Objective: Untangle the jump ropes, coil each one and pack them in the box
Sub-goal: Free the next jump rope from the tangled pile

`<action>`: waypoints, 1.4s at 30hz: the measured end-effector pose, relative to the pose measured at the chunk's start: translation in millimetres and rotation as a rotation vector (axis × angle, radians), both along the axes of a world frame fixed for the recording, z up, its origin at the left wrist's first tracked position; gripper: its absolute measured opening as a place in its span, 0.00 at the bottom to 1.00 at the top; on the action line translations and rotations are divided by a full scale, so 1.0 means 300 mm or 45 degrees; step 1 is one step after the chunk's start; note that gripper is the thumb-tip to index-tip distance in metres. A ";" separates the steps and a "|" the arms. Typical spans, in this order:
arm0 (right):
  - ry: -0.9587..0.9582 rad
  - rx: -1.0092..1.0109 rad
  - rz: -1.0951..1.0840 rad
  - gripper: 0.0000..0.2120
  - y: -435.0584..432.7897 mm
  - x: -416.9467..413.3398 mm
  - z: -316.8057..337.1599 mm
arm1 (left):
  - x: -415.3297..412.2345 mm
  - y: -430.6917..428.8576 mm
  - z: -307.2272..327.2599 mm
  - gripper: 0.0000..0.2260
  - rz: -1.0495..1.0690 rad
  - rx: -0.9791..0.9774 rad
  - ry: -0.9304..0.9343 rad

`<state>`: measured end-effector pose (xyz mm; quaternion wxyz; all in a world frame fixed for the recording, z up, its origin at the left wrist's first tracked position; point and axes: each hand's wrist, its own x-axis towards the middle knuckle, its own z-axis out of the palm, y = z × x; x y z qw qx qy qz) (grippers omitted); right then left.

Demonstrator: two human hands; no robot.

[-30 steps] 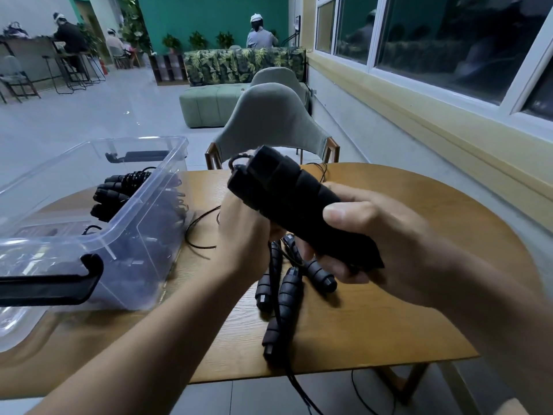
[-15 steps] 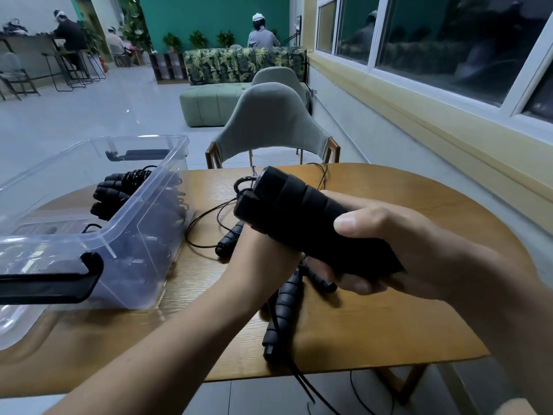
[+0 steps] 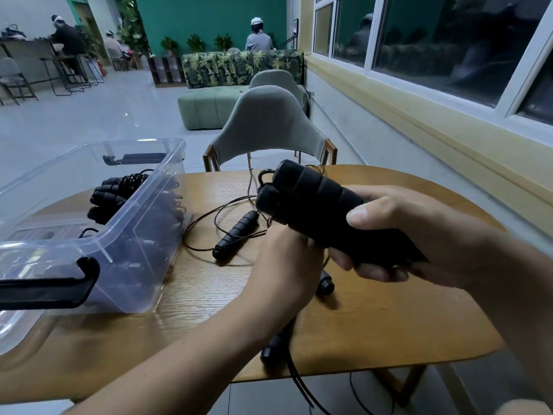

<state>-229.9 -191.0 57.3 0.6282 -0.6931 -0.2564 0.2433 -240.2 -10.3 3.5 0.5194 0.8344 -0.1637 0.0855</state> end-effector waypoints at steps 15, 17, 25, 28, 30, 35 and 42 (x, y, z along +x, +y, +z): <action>-0.345 -0.224 -0.691 0.11 -0.059 0.042 -0.011 | 0.022 0.024 0.019 0.14 -0.118 0.348 -0.036; -0.338 -0.271 -0.688 0.10 -0.066 0.048 -0.018 | 0.027 0.050 0.036 0.13 -0.157 0.408 -0.080; -0.548 -0.739 -0.495 0.12 -0.043 0.066 -0.058 | 0.047 0.153 0.097 0.10 -0.264 0.422 -0.174; -0.510 -0.828 -0.367 0.10 -0.036 0.060 -0.059 | 0.051 0.172 0.096 0.09 -0.255 0.457 -0.231; -0.478 -0.911 -0.287 0.08 -0.025 0.053 -0.054 | 0.049 0.175 0.091 0.08 -0.243 0.510 -0.297; -0.403 -1.026 -0.077 0.05 -0.013 0.030 -0.041 | 0.045 0.186 0.098 0.08 -0.257 0.496 -0.337; -0.343 -1.180 0.165 0.06 0.000 -0.016 -0.019 | 0.047 0.209 0.111 0.16 -0.326 0.395 -0.248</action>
